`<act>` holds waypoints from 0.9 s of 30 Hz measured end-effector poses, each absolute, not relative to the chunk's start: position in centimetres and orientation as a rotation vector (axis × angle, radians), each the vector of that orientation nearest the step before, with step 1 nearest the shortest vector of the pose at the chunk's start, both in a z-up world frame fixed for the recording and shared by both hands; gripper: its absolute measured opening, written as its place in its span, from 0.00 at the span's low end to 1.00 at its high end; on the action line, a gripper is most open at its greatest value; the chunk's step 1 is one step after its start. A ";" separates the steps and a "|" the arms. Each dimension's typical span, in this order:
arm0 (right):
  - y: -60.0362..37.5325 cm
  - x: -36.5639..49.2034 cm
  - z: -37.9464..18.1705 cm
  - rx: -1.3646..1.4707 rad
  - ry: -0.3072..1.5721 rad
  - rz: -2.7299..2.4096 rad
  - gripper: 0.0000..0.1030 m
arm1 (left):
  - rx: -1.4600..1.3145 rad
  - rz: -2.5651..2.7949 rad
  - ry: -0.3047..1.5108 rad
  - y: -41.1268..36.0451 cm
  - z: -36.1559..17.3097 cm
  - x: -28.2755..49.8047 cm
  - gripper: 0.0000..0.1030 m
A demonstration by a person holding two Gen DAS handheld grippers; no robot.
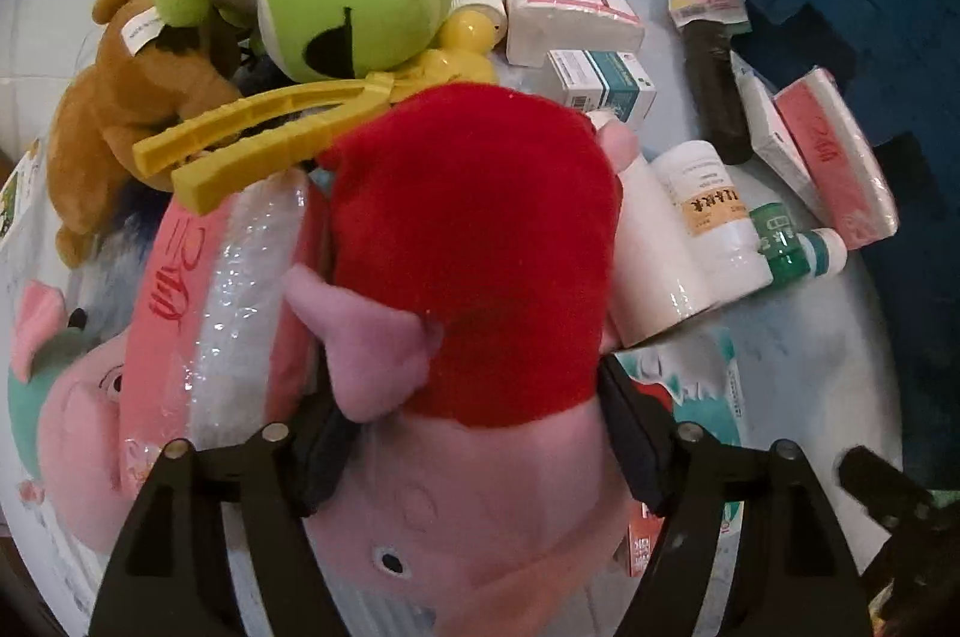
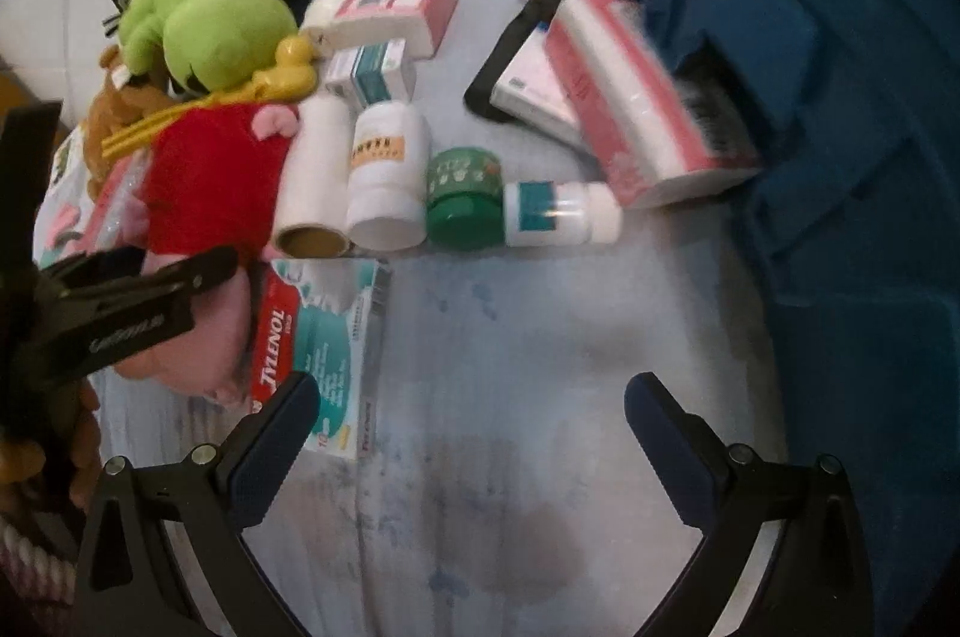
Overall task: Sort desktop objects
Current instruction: 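Grasp the pink pig plush with left gripper while right grasps the Tylenol Cold box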
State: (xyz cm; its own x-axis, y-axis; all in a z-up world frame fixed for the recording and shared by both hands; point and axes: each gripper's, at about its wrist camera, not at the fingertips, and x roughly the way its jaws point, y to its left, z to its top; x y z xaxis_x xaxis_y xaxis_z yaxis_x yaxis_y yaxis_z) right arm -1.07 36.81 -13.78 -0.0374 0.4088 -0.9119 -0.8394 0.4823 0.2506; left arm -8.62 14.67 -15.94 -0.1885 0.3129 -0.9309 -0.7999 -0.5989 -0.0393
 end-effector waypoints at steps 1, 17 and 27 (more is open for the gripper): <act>37.2 -1.3 -14.1 -0.456 1.242 1.059 1.00 | -1.308 1.866 0.608 13.9 -15.7 -8.5 0.66; 42.8 -9.0 -16.2 -0.729 1.276 1.245 0.93 | -1.330 1.863 0.651 8.7 -15.8 -8.1 0.68; 42.5 -9.8 -17.0 -0.806 1.252 1.256 0.71 | -1.308 1.875 0.696 9.5 -15.9 -7.6 0.65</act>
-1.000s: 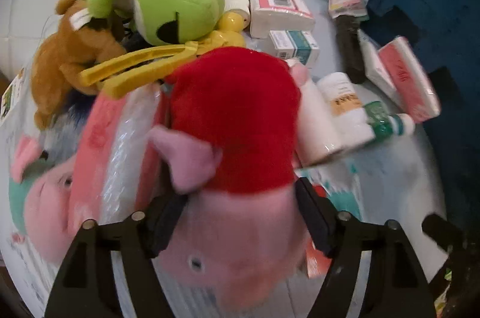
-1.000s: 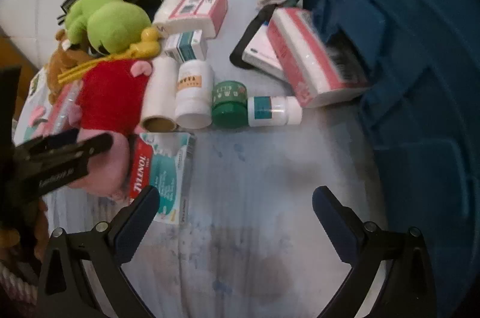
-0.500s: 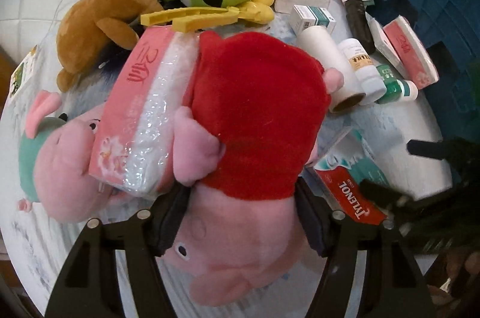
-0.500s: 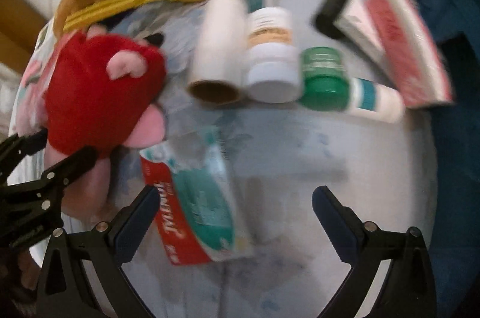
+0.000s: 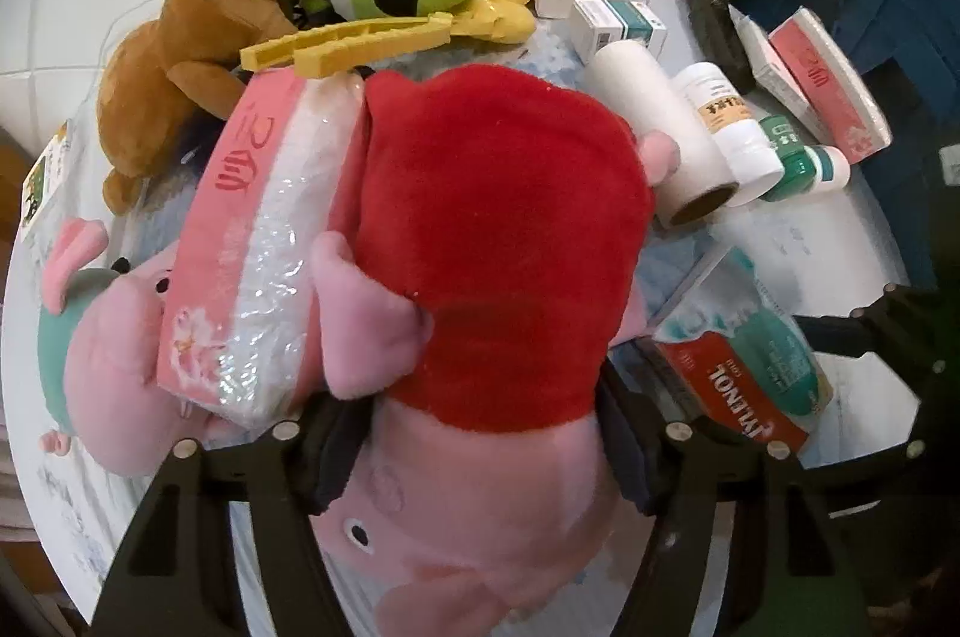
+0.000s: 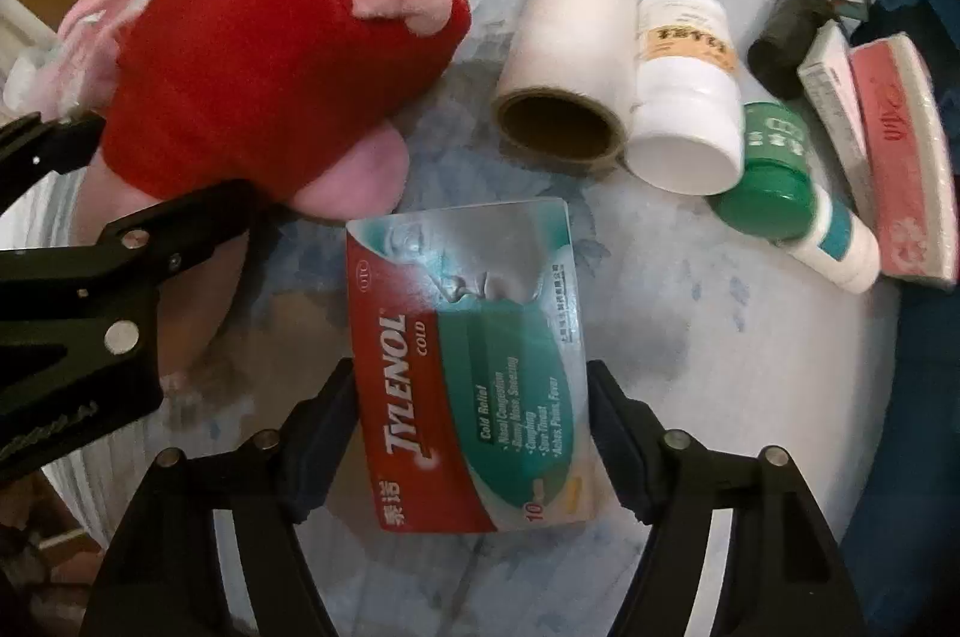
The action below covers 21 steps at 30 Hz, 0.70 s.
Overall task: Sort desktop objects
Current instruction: 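Grasp the pink pig plush with left gripper while right grasps the Tylenol Cold box, then lift and carry the pig plush and Tylenol box over the blue crate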
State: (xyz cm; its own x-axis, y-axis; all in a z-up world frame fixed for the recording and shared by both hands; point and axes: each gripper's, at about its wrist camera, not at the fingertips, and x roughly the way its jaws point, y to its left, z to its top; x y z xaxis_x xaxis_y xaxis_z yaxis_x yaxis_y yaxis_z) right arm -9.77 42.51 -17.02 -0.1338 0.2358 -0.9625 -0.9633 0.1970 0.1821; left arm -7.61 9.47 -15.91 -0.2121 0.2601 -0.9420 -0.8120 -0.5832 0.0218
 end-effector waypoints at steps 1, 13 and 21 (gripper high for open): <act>42.2 -9.5 -16.6 -0.795 1.244 1.256 0.71 | -1.307 1.876 0.690 9.3 -15.7 -7.5 0.64; 36.9 -8.1 -7.0 -0.585 1.035 1.244 0.71 | -1.081 1.980 0.613 6.5 -8.4 -3.0 0.64; 32.5 -8.9 -0.1 -0.461 0.862 1.200 0.71 | -0.920 2.025 0.535 4.6 -2.8 0.4 0.64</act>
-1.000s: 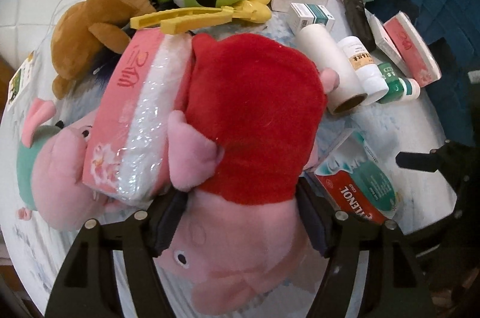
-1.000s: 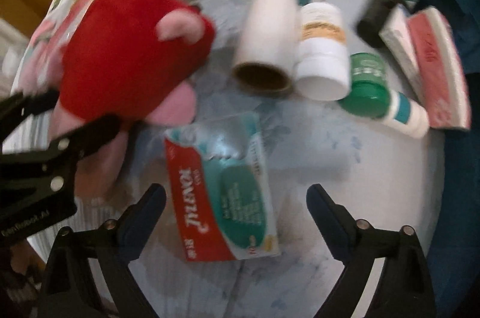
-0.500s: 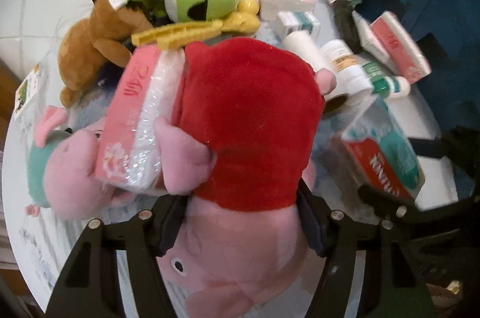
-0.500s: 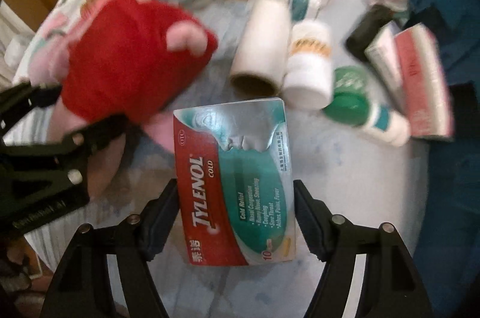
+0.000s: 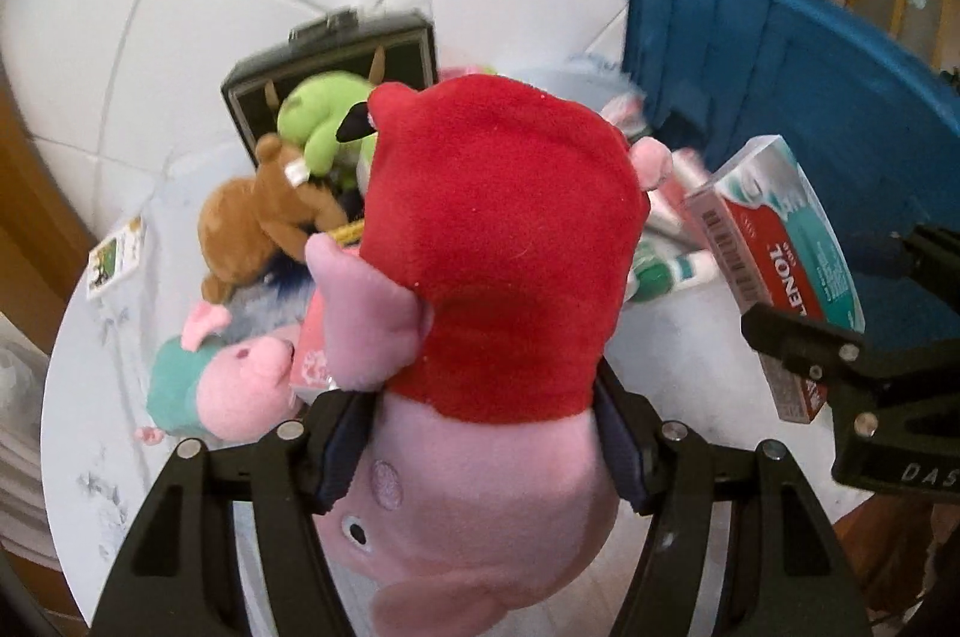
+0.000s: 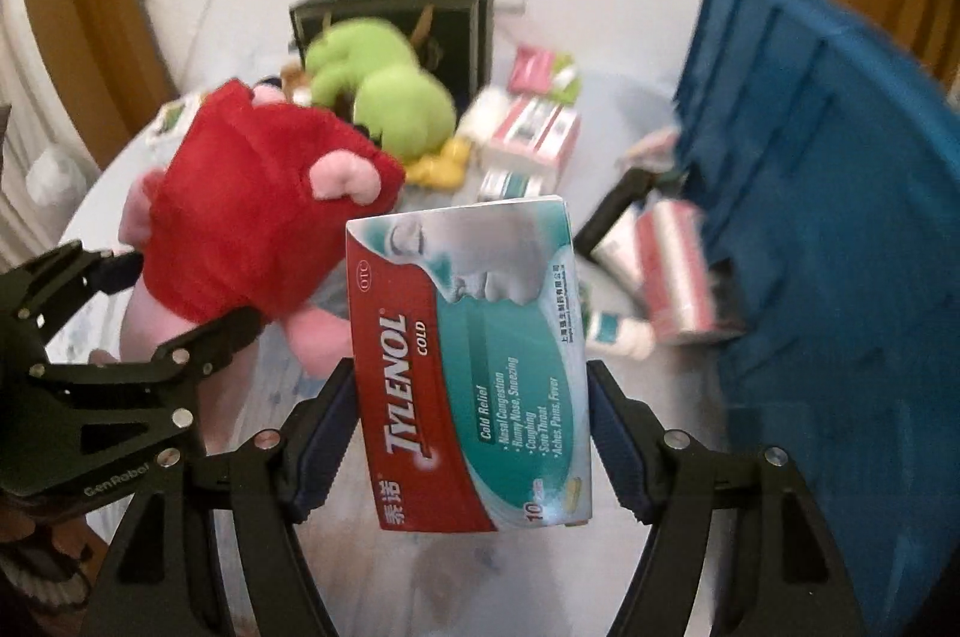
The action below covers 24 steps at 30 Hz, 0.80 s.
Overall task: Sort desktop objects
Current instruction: 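Lift and carry the pig plush and Tylenol box over the blue crate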
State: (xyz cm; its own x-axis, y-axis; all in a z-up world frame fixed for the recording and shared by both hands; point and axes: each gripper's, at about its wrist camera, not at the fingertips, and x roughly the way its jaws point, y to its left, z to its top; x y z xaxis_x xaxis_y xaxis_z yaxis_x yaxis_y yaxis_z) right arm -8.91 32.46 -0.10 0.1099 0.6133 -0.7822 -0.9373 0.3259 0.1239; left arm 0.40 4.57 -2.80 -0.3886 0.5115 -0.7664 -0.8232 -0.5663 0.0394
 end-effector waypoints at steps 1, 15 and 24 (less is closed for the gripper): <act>31.9 -8.9 0.5 -0.445 0.843 1.190 0.71 | -0.892 2.028 0.527 4.5 -2.0 1.1 0.64; 20.6 -5.2 10.7 -0.248 0.608 1.034 0.71 | -0.604 1.967 0.411 8.5 7.9 8.5 0.64; 13.5 1.6 15.7 -0.162 0.510 0.894 0.71 | -0.409 1.932 0.357 14.5 15.1 14.1 0.64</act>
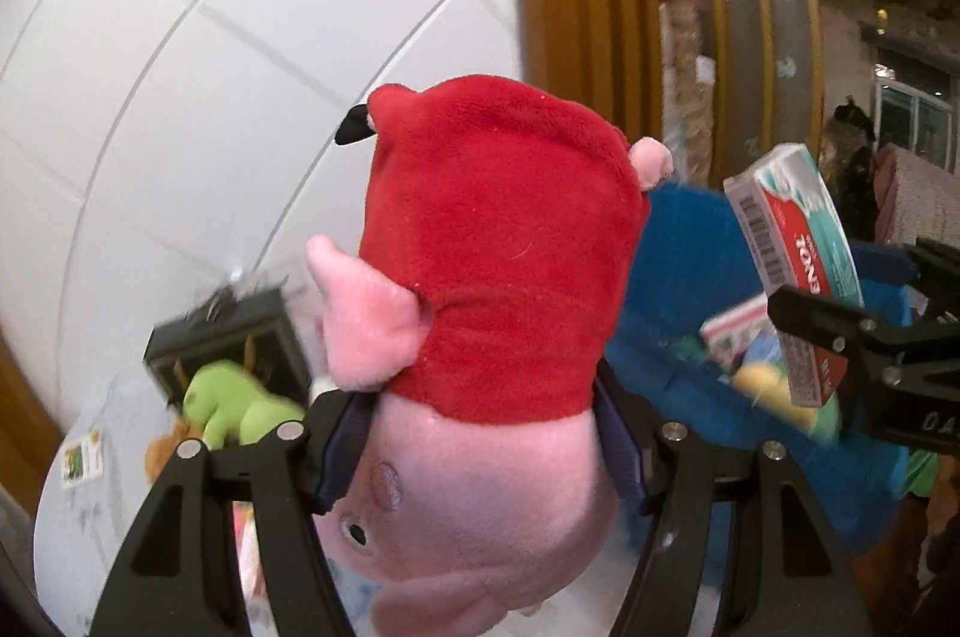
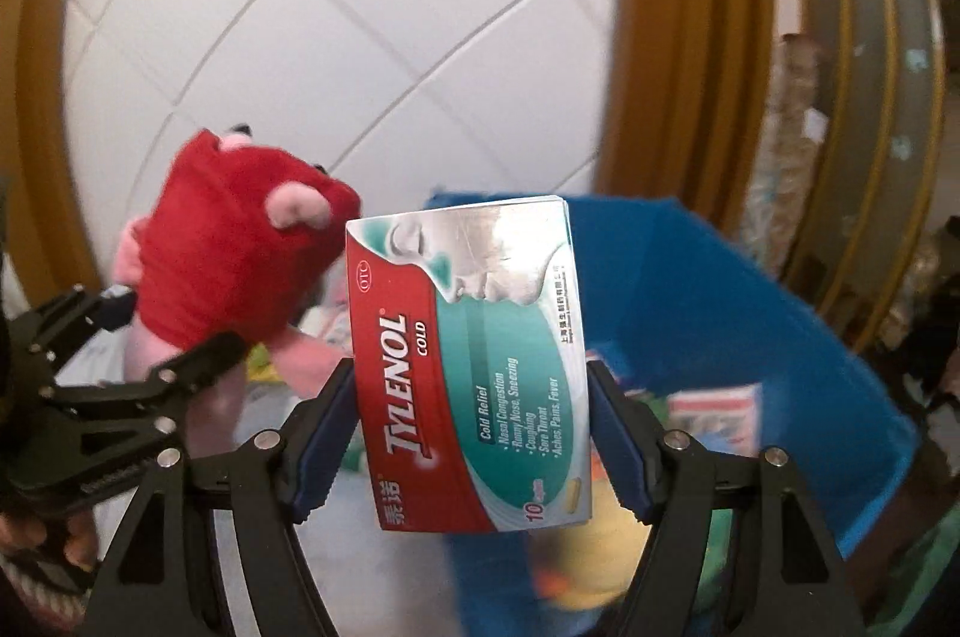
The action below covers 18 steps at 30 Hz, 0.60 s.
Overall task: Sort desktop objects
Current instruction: 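Lift and carry the pig plush and Tylenol box over the blue crate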
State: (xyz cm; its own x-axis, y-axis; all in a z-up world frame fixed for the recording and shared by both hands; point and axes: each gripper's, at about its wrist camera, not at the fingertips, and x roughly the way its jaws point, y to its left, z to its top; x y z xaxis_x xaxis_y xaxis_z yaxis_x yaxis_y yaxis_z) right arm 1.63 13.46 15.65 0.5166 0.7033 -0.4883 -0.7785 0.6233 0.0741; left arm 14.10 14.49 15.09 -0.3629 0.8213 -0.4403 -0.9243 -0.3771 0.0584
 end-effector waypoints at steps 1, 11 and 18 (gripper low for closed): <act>12.8 2.5 16.0 -0.149 0.496 0.854 0.71 | -0.388 1.923 0.345 15.6 16.1 14.9 0.64; 8.3 13.9 17.9 -0.162 0.494 0.750 0.71 | -0.363 1.854 0.330 27.1 21.7 20.1 0.64; 9.4 22.2 14.4 -0.178 0.651 0.717 0.71 | -0.641 1.765 0.520 37.2 17.3 20.4 0.64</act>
State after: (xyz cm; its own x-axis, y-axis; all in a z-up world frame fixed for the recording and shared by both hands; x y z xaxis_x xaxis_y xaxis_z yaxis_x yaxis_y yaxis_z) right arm 22.20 9.39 14.40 0.5677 0.5534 -0.6095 -0.6600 0.7484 0.0647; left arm 20.44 37.16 17.34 -0.2206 0.7215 -0.6563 -0.9621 -0.2714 0.0251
